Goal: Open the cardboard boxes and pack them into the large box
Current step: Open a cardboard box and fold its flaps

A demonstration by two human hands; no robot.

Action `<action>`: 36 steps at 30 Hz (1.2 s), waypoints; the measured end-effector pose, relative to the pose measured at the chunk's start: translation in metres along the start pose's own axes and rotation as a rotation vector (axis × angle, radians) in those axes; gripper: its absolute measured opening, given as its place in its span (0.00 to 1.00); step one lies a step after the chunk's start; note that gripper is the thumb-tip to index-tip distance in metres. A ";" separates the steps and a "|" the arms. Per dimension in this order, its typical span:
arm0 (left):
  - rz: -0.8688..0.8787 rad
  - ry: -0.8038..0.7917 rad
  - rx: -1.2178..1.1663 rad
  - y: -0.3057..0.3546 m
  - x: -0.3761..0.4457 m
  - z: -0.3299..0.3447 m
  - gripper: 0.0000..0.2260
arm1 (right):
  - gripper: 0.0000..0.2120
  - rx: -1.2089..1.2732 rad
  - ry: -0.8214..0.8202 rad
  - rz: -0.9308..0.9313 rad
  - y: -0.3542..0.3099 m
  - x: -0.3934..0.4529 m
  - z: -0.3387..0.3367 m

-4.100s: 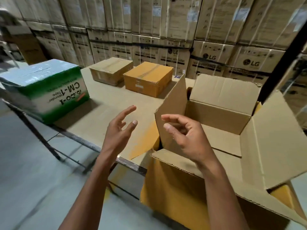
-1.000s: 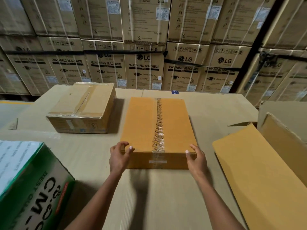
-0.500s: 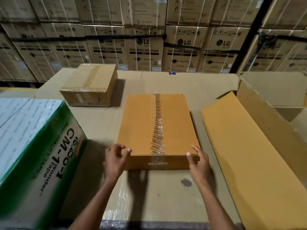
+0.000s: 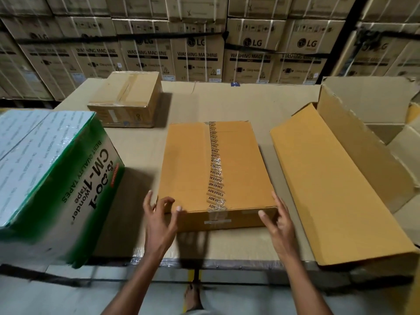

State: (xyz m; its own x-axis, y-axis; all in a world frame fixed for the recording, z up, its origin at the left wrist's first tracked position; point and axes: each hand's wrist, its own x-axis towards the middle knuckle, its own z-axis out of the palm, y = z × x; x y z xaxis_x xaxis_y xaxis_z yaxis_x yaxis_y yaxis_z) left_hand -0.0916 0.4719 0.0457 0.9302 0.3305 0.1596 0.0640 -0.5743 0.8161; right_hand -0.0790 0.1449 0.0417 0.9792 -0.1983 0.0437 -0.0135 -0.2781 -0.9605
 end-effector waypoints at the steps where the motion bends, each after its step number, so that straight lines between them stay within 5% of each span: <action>1: 0.045 -0.047 0.024 0.000 0.000 0.004 0.15 | 0.39 -0.008 -0.019 -0.012 0.001 -0.001 0.000; 6: 0.054 -0.126 0.143 -0.003 -0.008 0.017 0.32 | 0.40 -0.121 -0.060 -0.021 0.002 -0.002 -0.001; 15: 0.062 -0.088 -0.002 0.002 -0.015 0.023 0.26 | 0.34 -0.059 0.020 -0.065 -0.013 0.020 -0.015; 24: -0.074 -0.030 -0.210 0.022 -0.052 0.036 0.27 | 0.42 -0.208 0.151 -0.433 -0.111 0.027 -0.036; 31: -0.211 -0.206 -0.352 0.028 -0.083 0.034 0.33 | 0.32 -0.403 0.163 -0.787 -0.156 0.000 -0.012; 34: -0.292 -0.249 -0.269 0.032 -0.071 0.016 0.28 | 0.31 -0.454 0.132 -0.860 -0.164 -0.013 0.001; 36: -0.185 -0.147 -0.202 0.062 -0.055 -0.003 0.22 | 0.29 -0.441 0.127 -0.893 -0.169 -0.021 0.010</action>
State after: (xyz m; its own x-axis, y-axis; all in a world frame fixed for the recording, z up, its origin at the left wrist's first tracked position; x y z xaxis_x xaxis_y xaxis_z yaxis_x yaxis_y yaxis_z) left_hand -0.1396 0.4205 0.0897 0.9526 0.2954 -0.0721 0.1779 -0.3489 0.9201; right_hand -0.0957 0.2053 0.2000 0.6384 0.1616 0.7526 0.6171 -0.6919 -0.3748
